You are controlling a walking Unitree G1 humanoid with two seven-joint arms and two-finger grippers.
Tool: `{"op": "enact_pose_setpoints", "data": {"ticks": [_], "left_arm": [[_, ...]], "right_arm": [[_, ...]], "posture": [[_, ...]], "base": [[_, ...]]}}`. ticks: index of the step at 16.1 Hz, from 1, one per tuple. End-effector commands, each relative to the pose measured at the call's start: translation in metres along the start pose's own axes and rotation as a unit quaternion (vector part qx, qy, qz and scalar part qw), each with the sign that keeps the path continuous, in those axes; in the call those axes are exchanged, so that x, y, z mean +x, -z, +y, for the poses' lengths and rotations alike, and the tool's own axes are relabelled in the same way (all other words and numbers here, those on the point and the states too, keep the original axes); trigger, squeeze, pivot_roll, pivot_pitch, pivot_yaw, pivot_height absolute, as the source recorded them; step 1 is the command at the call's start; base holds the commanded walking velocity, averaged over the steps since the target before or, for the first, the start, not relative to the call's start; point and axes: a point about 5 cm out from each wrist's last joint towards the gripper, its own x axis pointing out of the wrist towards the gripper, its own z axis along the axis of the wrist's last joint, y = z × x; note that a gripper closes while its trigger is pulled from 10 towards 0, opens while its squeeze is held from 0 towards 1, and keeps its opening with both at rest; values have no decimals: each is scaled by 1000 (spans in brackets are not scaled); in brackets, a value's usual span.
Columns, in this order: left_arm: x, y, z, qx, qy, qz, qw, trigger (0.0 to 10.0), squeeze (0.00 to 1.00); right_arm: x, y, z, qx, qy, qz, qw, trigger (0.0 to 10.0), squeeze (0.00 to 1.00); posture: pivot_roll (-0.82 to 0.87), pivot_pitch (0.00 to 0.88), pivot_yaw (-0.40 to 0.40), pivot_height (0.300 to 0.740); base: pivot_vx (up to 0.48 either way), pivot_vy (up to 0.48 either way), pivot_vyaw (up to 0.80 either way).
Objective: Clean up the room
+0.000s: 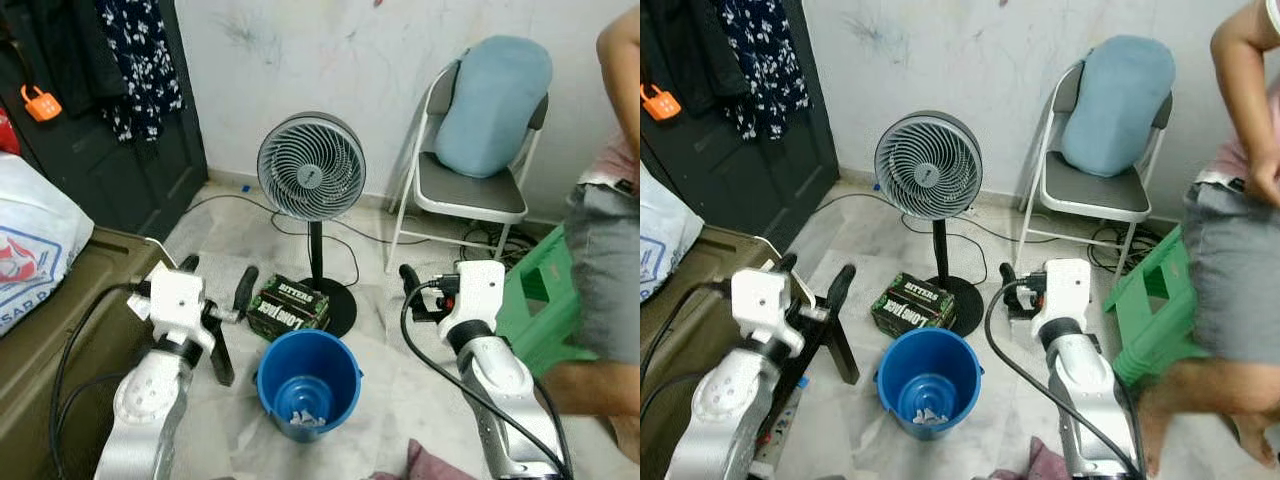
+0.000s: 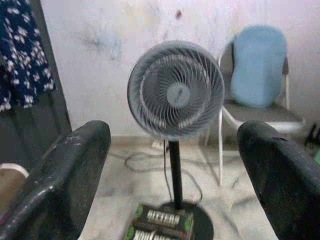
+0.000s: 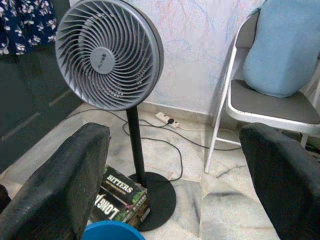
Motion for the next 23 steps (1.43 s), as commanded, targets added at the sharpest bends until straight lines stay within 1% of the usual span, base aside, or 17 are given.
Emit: {"op": "enact_pose_setpoints", "data": {"ticks": [1,2,4,5,6,8,9,10,12,14,15,16,17,18,19,20,23], "left_arm": [[5,-4,-6,-17,5,-7,1000,10000,0],[10,-10,-13,-24,22,-21,999,10000,0],[15,-2,-16,-22,14,-20,999,10000,0],[16,0,-14,-31,0,-18,999,10000,0],[17,2,-17,-40,-2,-16,999,10000,0],[14,6,-23,-25,10,-14,1000,10000,0],[13,7,-24,-24,10,-14,1000,10000,0],[8,7,-21,-27,1,-10,1000,10000,0],[6,8,-22,-19,5,-9,1000,10000,0],[7,7,-19,-21,-10,-15,1000,10000,0],[5,7,-17,-18,-12,-15,1000,10000,0],[4,6,-16,-4,-18,-15,1000,10000,0],[3,1,-12,-5,-27,-19,999,10000,0],[1,-1,-7,-18,-39,-18,999,10000,0],[0,1,-4,-14,-45,-17,999,10000,0],[0,1,-1,-5,-60,-19,998,10000,0],[-7,1,14,8,-112,-21,993,10000,0]], "right_arm": [[4,-21,-14,-6,25,-30,999,10000,0],[9,-42,-18,-10,27,-57,998,10000,0],[18,-51,-20,-8,26,-63,998,10000,0],[20,-64,-18,-1,29,-80,996,10000,0],[17,-79,-16,-7,28,-96,995,10000,0],[11,-92,-16,-13,24,-103,994,10000,0],[11,-93,-17,-14,24,-104,994,10000,0],[13,-94,-21,-8,25,-99,995,10000,0],[14,-90,-18,-4,18,-91,996,10000,0],[14,-75,-14,-30,1,-70,997,10000,0],[12,-68,-12,-30,-1,-61,998,10000,0],[9,-52,-10,-27,-7,-40,999,10000,0],[8,-50,-4,-27,-21,-44,998,10000,0],[6,-51,3,-38,-40,-67,996,10000,0],[8,-48,4,-49,-48,-78,995,10000,0],[11,-44,1,-58,-42,-89,993,10000,0],[9,-27,7,-82,-34,-86,992,10000,0]], "posture": [[-81,0,-25,740],[-88,0,-36,740],[-106,0,-51,740],[-116,0,-56,740],[-123,0,-74,740],[-104,0,-90,740],[-102,0,-90,740],[-94,0,-90,740],[-80,0,-109,740],[-80,0,-115,740],[-73,0,-112,740],[-65,0,-105,740],[-60,0,-89,740],[-64,0,-71,740],[-62,0,-63,740],[-62,0,-61,740],[-35,0,-57,740]], "base": [[0,0,0],[0,0,0],[0,0,0],[0,0,0],[0,0,0],[0,0,0],[0,0,0],[0,0,0],[0,0,0],[0,0,0],[0,0,0],[0,0,0],[0,0,0],[0,0,0],[0,0,0],[0,0,0],[0,0,0]]}}
